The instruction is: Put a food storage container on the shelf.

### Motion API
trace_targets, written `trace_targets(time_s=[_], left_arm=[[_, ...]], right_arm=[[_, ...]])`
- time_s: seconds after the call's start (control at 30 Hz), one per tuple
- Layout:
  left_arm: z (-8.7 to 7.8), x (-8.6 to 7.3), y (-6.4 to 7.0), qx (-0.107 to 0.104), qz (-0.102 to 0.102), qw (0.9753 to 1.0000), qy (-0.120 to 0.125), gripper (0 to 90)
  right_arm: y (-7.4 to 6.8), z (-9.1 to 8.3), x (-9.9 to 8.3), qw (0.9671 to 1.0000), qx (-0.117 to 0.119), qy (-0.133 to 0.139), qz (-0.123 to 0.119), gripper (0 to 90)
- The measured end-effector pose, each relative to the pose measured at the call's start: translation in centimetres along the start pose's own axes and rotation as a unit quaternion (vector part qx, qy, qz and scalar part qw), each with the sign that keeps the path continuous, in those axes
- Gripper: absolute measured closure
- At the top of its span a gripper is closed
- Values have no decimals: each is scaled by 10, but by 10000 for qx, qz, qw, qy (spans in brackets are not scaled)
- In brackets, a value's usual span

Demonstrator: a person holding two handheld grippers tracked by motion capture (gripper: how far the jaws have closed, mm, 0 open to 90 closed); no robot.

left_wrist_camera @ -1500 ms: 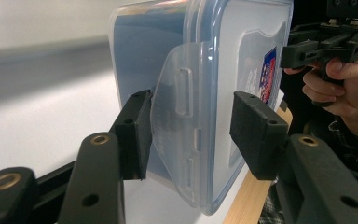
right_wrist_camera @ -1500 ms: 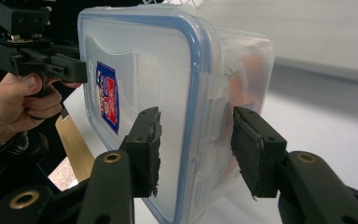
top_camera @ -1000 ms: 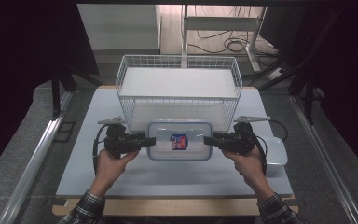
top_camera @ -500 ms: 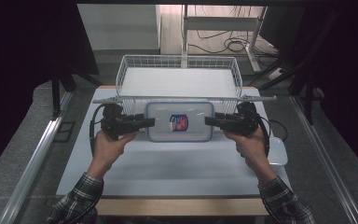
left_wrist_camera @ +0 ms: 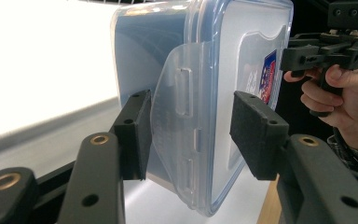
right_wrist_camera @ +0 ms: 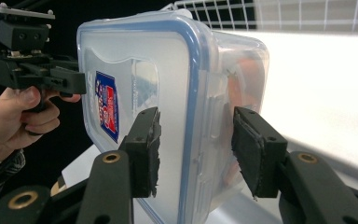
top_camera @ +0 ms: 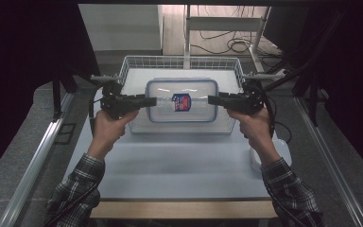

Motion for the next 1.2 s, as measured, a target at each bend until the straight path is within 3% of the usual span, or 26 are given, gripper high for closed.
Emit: trace_targets(time_s=[0.37,0.53,0.7,1.0,1.2], left_arm=[[4,36,-3,-13,-55,10000,23,497],[7,47,-8,23,-79,10000,45,496],[14,53,-16,45,-191,9998,45,495],[19,59,-26,54,-279,9995,104,492],[22,59,-27,109,-174,9995,251,474]], right_arm=[[18,6,32,9999,-95,109,44,522],[26,11,36,9998,-81,130,137,521],[39,21,38,9996,-86,130,228,519],[49,30,38,9992,-89,82,371,512],[52,32,38,9990,-129,158,402,506]])
Point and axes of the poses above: each handheld gripper's, and its own axes: z roughly forward along the jaws, x roughly out of its top, y roughly to its right, the point moved 1 cm from there along z, roughly forward along the jaws, and after that the axes turned 13 degrees about -z, right-handed, at the moved point
